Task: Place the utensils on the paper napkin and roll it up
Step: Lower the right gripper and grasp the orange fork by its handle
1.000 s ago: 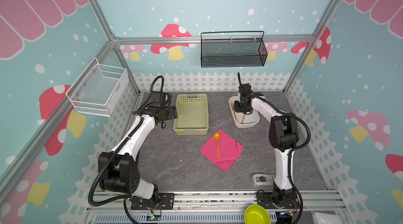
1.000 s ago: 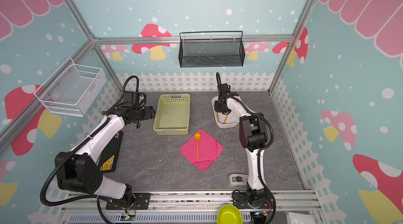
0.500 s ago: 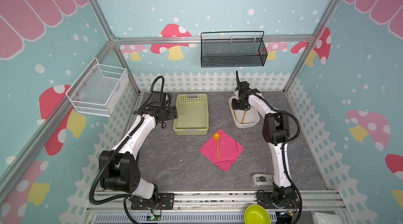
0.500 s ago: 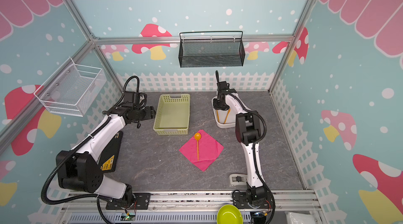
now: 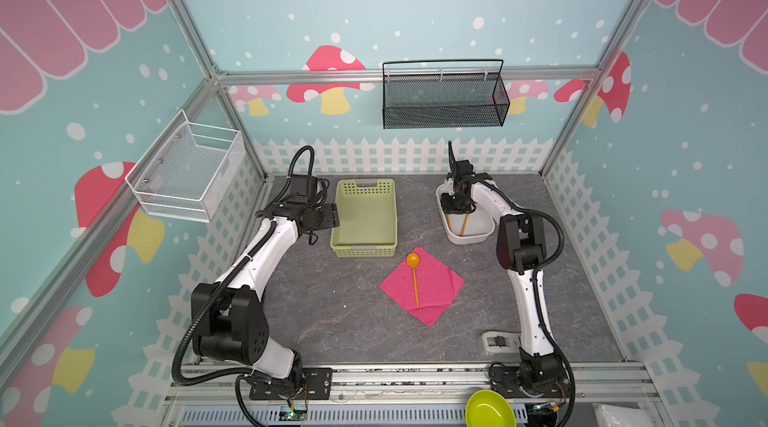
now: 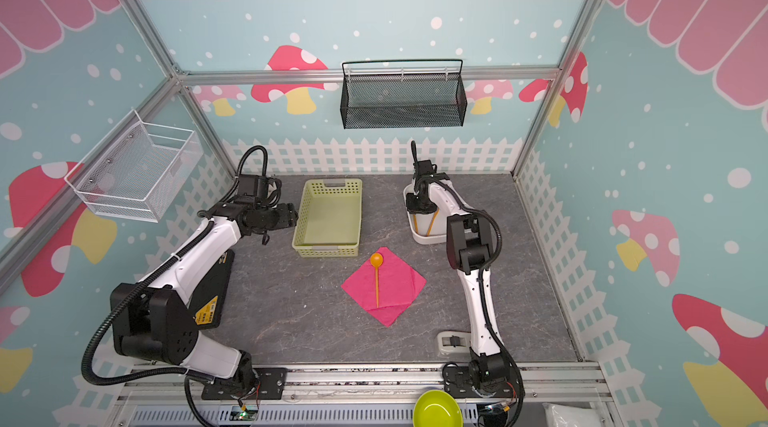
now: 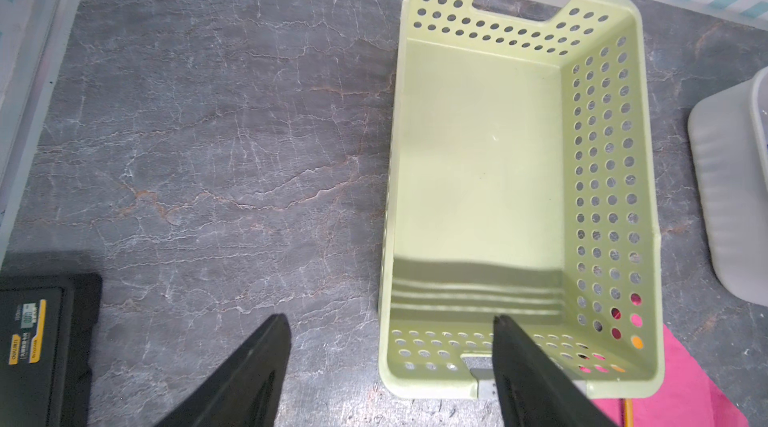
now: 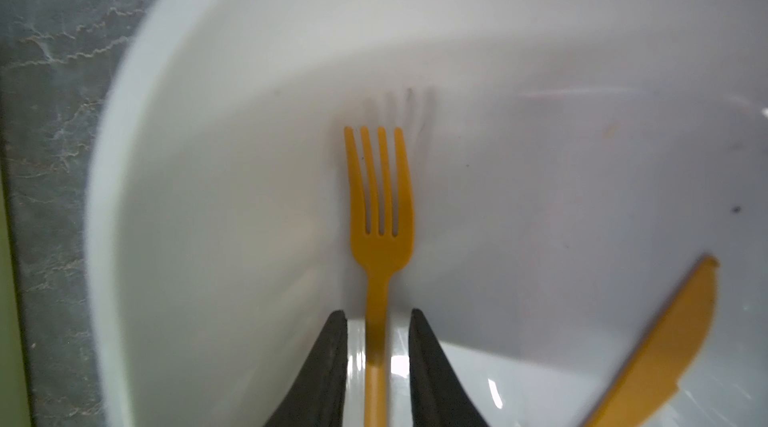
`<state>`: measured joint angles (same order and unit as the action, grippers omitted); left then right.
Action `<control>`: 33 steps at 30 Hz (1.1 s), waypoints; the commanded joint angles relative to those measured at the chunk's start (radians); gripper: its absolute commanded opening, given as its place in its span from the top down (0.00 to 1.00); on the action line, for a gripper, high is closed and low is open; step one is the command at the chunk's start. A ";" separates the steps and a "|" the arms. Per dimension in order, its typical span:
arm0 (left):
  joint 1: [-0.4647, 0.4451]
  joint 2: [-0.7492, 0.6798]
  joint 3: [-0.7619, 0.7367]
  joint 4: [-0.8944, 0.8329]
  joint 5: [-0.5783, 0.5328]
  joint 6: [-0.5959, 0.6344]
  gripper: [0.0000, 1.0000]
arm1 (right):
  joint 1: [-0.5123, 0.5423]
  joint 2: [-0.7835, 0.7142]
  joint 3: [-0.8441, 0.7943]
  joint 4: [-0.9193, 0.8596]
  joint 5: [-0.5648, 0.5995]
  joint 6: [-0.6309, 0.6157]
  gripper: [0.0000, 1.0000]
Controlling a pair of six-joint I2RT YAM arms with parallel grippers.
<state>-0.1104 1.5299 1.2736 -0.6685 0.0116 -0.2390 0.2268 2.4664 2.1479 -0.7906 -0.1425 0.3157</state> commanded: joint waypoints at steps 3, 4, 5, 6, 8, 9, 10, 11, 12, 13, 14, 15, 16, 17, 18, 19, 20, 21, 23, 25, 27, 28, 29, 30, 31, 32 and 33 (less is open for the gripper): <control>0.009 0.010 -0.006 0.000 -0.018 0.004 0.22 | -0.009 0.030 0.020 -0.045 0.083 -0.030 0.78; 0.009 0.009 -0.006 0.001 -0.020 0.004 0.22 | -0.009 0.027 0.020 -0.048 0.099 -0.033 0.79; 0.009 0.008 -0.006 0.000 -0.020 0.004 0.22 | -0.009 0.026 0.022 -0.052 0.116 -0.035 0.80; 0.009 0.007 -0.006 0.000 -0.021 0.006 0.22 | -0.009 0.025 0.024 -0.057 0.130 -0.036 0.81; 0.008 0.006 -0.003 -0.003 -0.020 0.009 0.21 | -0.008 0.022 0.026 -0.070 0.160 -0.036 0.83; 0.008 0.006 -0.003 -0.004 -0.022 0.009 0.22 | -0.008 0.020 0.026 -0.074 0.171 -0.036 0.84; 0.009 0.004 -0.003 -0.005 -0.023 0.009 0.22 | -0.009 0.019 0.027 -0.079 0.180 -0.036 0.85; 0.008 0.004 -0.003 -0.005 -0.025 0.010 0.22 | -0.008 0.016 0.027 -0.082 0.182 -0.037 0.85; 0.009 0.003 -0.003 -0.005 -0.024 0.009 0.22 | -0.008 0.014 0.025 -0.084 0.183 -0.037 0.85; 0.008 0.003 -0.003 -0.005 -0.024 0.009 0.22 | -0.008 0.015 0.026 -0.085 0.181 -0.034 0.85; 0.008 0.001 -0.003 -0.005 -0.023 0.009 0.22 | -0.009 0.017 0.030 -0.088 0.173 -0.027 0.82; 0.008 0.001 -0.003 -0.005 -0.025 0.009 0.22 | -0.009 0.018 0.034 -0.093 0.166 -0.020 0.79; 0.008 -0.001 -0.003 -0.005 -0.024 0.009 0.22 | -0.009 0.021 0.039 -0.100 0.156 -0.004 0.78; 0.009 -0.001 -0.002 -0.005 -0.024 0.009 0.22 | -0.009 0.026 0.042 -0.108 0.147 0.012 0.77; 0.008 -0.001 -0.002 -0.006 -0.025 0.010 0.22 | -0.008 0.026 0.042 -0.111 0.140 0.024 0.77; 0.008 -0.002 0.000 -0.005 -0.027 0.010 0.22 | -0.007 0.028 0.042 -0.114 0.136 0.037 0.77; 0.008 -0.004 -0.002 -0.005 -0.029 0.011 0.22 | -0.007 0.029 0.040 -0.117 0.133 0.044 0.77; 0.008 -0.007 -0.002 -0.005 -0.033 0.011 0.22 | -0.007 0.031 0.040 -0.116 0.131 0.049 0.77; 0.008 -0.007 -0.002 -0.006 -0.036 0.011 0.22 | -0.007 0.032 0.041 -0.113 0.132 0.054 0.77; 0.008 -0.007 -0.002 -0.006 -0.032 0.010 0.22 | -0.007 0.035 0.041 -0.113 0.136 0.053 0.78; 0.008 -0.009 -0.002 -0.005 -0.030 0.010 0.22 | -0.006 0.037 0.042 -0.115 0.142 0.050 0.78; 0.009 -0.008 -0.002 -0.006 -0.030 0.009 0.22 | -0.007 0.039 0.042 -0.117 0.145 0.047 0.78; 0.008 -0.010 -0.002 -0.006 -0.030 0.009 0.22 | -0.007 0.043 0.041 -0.117 0.151 0.045 0.78; 0.009 -0.010 -0.002 -0.006 -0.031 0.009 0.22 | -0.007 0.043 0.042 -0.116 0.153 0.042 0.79; 0.008 -0.010 -0.002 -0.006 -0.032 0.009 0.22 | -0.007 0.046 0.041 -0.115 0.153 0.039 0.79; 0.008 -0.009 -0.002 -0.006 -0.033 0.007 0.22 | -0.006 0.049 0.044 -0.115 0.154 0.038 0.80; 0.008 -0.010 -0.002 -0.006 -0.033 0.006 0.22 | -0.007 0.052 0.046 -0.114 0.155 0.035 0.80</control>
<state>-0.1104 1.5299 1.2736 -0.6685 -0.0074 -0.2382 0.2226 2.4733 2.1746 -0.8684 0.0040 0.3553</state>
